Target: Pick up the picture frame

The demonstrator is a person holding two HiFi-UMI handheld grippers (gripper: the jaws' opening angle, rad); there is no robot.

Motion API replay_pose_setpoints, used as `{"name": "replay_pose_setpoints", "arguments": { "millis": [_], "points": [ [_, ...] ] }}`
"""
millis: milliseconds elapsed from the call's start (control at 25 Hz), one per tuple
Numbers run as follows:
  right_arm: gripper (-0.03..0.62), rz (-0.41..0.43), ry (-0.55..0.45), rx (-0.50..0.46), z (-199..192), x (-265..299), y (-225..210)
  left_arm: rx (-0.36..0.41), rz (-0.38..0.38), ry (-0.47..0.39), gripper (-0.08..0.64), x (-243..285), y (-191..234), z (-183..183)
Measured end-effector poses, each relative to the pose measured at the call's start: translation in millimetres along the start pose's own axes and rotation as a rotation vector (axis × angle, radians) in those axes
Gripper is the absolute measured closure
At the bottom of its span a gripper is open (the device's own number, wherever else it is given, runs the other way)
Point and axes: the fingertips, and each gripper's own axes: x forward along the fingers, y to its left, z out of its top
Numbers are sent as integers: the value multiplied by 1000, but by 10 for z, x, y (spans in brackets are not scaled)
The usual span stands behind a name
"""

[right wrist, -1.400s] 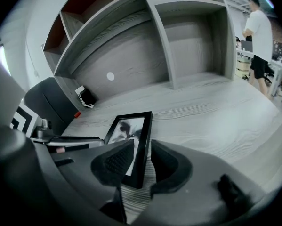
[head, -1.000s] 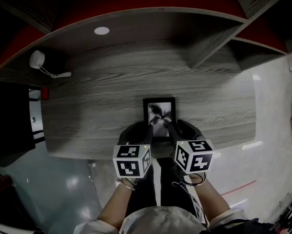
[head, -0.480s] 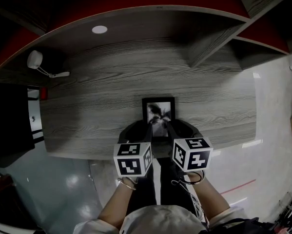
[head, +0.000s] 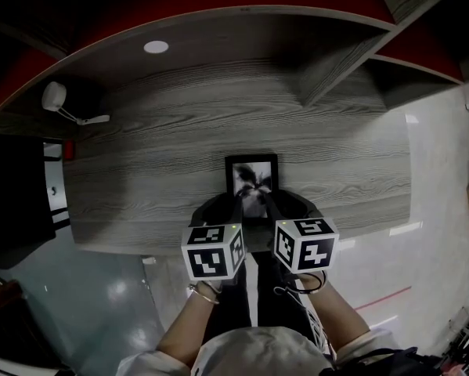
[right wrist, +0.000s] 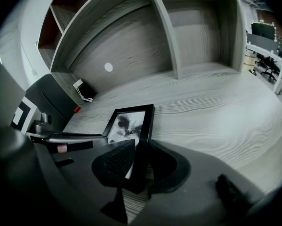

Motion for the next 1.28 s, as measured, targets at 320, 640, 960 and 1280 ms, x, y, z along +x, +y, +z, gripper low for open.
{"name": "replay_pose_setpoints", "arguments": {
  "millis": [320, 640, 960, 1280],
  "points": [
    [483, 14, 4, -6, 0, 0, -6, -40, -6, 3, 449, 8, -4, -5],
    [499, -1, -5, -16, 8, -6, -17, -63, 3, -8, 471, -4, 11, 7],
    [503, -14, -49, -55, 141, -111, 3, -80, 16, -55, 477, -100, -40, 77],
    [503, -2, -119, -67, 412, -345, 94, -62, 23, -129, 479, -339, -145, 355]
  ]
}}
